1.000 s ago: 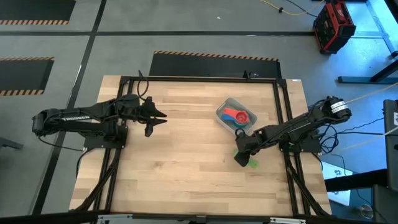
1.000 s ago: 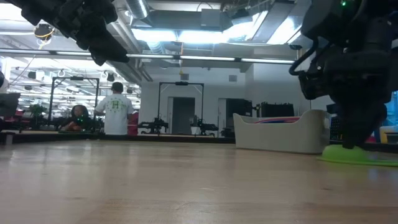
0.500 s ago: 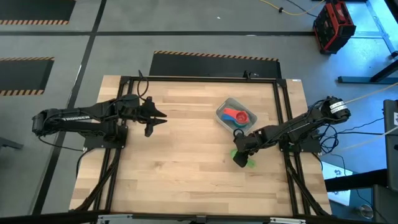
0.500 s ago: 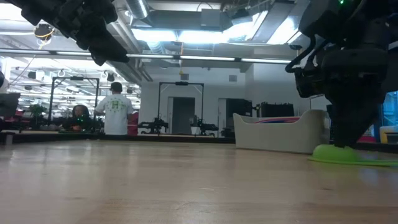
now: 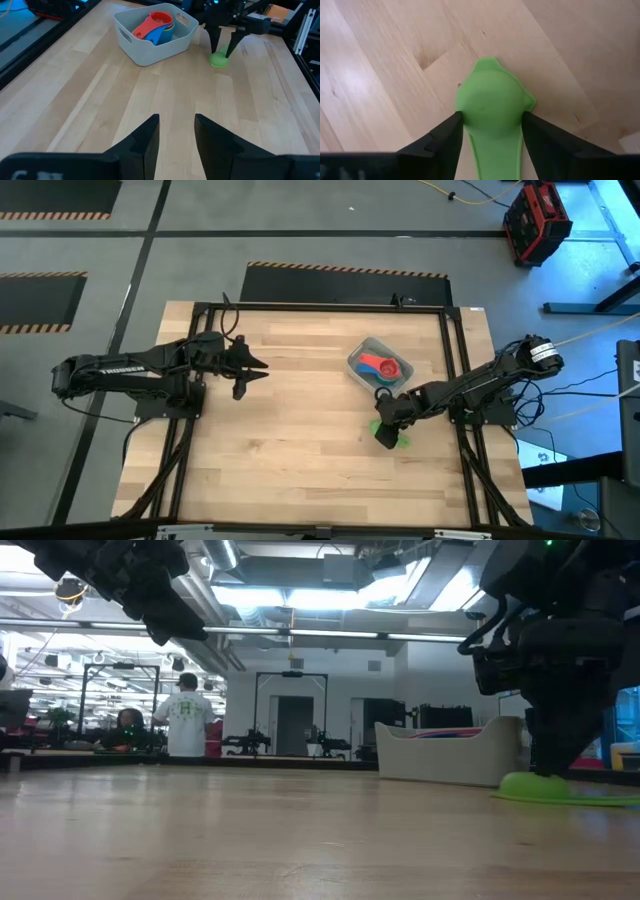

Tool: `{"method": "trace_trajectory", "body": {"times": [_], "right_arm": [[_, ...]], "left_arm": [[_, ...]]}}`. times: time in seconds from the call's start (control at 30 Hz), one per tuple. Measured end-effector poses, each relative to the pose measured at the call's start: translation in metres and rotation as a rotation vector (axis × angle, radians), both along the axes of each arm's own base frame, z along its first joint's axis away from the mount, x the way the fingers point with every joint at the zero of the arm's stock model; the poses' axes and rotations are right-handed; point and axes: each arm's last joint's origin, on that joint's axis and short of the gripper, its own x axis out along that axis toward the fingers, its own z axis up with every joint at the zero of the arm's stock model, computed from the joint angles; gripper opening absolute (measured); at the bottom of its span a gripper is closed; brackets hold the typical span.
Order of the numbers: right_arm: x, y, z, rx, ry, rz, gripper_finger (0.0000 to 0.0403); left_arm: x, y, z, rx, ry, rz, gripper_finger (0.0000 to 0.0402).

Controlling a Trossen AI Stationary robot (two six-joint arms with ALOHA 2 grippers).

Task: Nest measuring cups in basket
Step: Stack the green measuring cup on top of the red measuring cup in the bin

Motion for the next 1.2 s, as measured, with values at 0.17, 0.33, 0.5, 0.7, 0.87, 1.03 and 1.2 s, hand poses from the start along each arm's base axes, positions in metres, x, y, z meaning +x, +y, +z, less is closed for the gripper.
{"method": "trace_trajectory", "body": {"times": [0.17,0.33,0.5,0.7,0.87,1.03,1.2], "right_arm": [[0.004,0.001,0.002,0.009,-0.048,0.001,0.0204],[0.009,0.001,0.005,0.018,-0.106,-0.008,0.0204],[0.015,0.002,0.008,0.002,-0.179,-0.027,0.0204],[0.016,0.003,0.009,0.012,-0.192,0.013,0.0204],[0.023,0.007,0.022,0.061,-0.201,0.113,0.0204],[0.027,0.012,0.043,0.014,-0.127,0.201,0.0204],[0.034,0.016,0.071,-0.106,-0.124,0.287,0.0204]], "left_arm": [[0.000,0.000,0.000,0.000,0.000,0.000,0.0117],[0.000,0.000,0.000,0.003,0.000,0.006,0.0117],[0.001,0.001,0.003,0.010,-0.028,0.006,0.0117],[0.002,0.001,0.004,0.013,-0.048,0.007,0.0117],[0.002,0.001,0.004,0.011,-0.048,0.008,0.0117],[0.002,0.001,0.004,0.011,-0.047,0.008,0.0117],[0.002,0.001,0.004,0.011,-0.047,0.008,0.0117]]}}
